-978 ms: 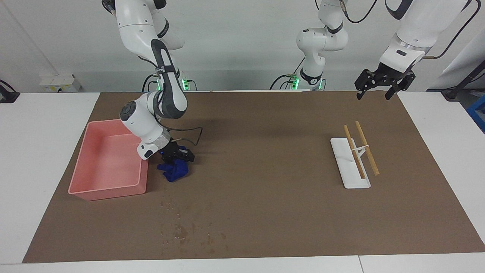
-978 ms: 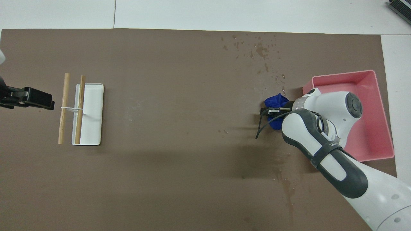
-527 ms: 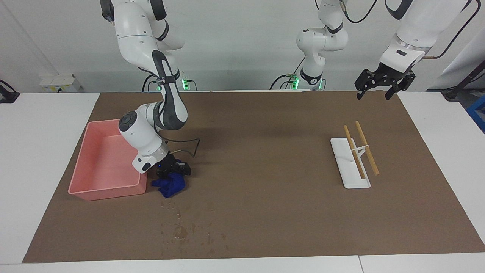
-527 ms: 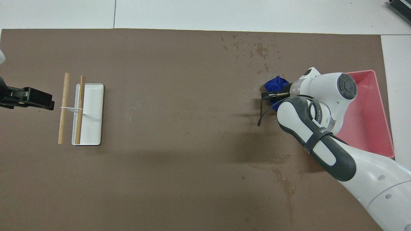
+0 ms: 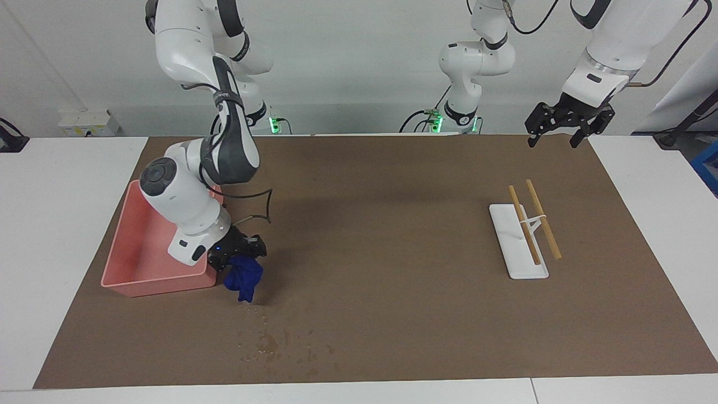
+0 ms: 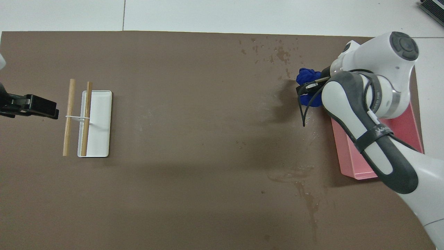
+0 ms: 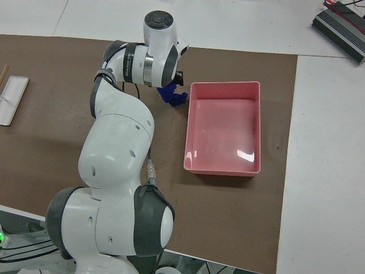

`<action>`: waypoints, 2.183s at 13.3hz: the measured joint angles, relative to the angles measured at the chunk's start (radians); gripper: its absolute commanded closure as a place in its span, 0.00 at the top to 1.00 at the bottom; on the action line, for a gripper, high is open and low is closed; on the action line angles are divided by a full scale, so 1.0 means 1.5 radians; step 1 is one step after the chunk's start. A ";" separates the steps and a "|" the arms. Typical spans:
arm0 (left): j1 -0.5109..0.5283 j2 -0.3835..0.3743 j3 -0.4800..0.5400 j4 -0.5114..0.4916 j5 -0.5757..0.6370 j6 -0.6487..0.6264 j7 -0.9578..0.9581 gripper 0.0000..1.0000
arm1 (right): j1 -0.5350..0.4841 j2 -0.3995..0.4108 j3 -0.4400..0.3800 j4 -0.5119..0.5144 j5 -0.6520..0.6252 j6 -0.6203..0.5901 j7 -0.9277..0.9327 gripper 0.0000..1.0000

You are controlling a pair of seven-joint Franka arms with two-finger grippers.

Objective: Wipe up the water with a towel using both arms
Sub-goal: 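Wipe the towel with the right gripper away from the robot along the streak, then carry the towel with the right gripper into the pink bin and release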

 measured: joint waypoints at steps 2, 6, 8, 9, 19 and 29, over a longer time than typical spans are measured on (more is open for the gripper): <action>0.000 0.000 0.000 0.000 0.000 0.000 0.000 1.00 | -0.026 -0.028 0.000 0.027 -0.045 -0.092 -0.011 0.00; 0.000 0.000 0.000 0.000 0.000 0.000 0.000 1.00 | -0.065 -0.097 0.000 0.113 -0.147 -0.272 -0.123 0.00; 0.000 0.000 0.000 0.000 0.000 0.000 0.000 1.00 | -0.106 -0.139 -0.001 0.127 -0.160 -0.322 -0.202 0.00; 0.000 0.000 0.000 0.000 0.000 0.000 0.000 1.00 | -0.129 -0.152 -0.001 0.123 -0.162 -0.330 -0.228 0.00; 0.000 0.000 0.000 0.000 0.000 0.000 0.000 1.00 | -0.160 -0.200 0.003 -0.174 -0.164 -0.078 -0.252 0.31; 0.000 0.000 0.000 0.000 0.000 0.000 0.000 1.00 | -0.168 -0.228 0.013 -0.159 -0.163 -0.105 -0.231 1.00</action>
